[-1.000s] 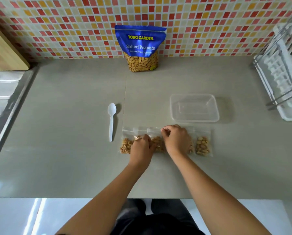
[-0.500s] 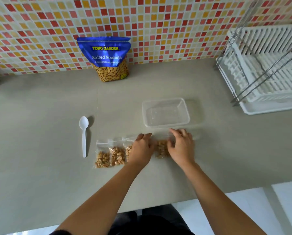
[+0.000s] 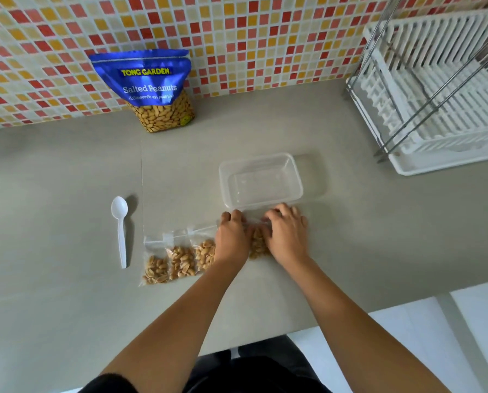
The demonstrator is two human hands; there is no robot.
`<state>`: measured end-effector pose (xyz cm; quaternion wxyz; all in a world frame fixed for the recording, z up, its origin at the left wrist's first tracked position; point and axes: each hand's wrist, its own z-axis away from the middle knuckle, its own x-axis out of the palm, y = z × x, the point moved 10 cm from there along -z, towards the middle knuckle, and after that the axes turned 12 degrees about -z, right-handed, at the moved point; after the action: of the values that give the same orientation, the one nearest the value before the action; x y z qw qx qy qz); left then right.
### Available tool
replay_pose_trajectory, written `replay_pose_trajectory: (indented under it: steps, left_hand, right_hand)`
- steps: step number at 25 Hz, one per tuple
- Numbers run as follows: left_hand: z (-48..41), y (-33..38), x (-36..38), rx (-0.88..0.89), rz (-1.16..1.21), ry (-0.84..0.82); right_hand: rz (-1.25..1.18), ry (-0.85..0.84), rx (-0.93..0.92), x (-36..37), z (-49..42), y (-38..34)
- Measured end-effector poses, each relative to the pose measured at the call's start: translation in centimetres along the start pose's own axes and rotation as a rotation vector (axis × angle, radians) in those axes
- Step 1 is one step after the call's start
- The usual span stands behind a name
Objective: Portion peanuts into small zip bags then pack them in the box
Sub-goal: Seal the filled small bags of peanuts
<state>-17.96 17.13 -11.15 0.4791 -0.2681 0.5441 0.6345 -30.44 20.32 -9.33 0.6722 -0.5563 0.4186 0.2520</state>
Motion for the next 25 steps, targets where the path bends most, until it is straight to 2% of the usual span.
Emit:
replay_pose_trajectory:
  steps: [3,6,11,16,21,23,25]
  left_hand:
    - [0.7,-0.9,0.1,-0.053,0.133,0.013]
    - [1.7,-1.6,-0.2,-0.080,0.279,0.004]
    - [3.0,-2.0,-3.5,0.006,0.348,0.092]
    - [3.2,-2.5,-9.8,0.013,0.586,0.152]
    - [1.8,-3.1,-15.0,0.076,0.696,0.157]
    - [1.5,-3.0,-17.2,0.130,0.643,0.180]
    - [1.3,-2.8,-19.4,0.183,0.495,0.245]
  right_hand:
    - [-0.079,0.086,-0.061,-0.2,1.1,-0.5]
    - [-0.265,0.137,-0.133,-0.7,1.9,-1.2]
    - [-0.934,0.087,0.110,-0.9,2.2,-1.6]
    - [-1.324,0.064,0.231,-0.5,0.9,-5.3]
    - [-1.362,0.111,0.155,-2.0,-1.2,-9.9]
    - [-1.308,0.117,0.091,-3.0,-1.7,-11.6]
    - [-1.272,0.114,0.049,-3.6,-1.9,-13.0]
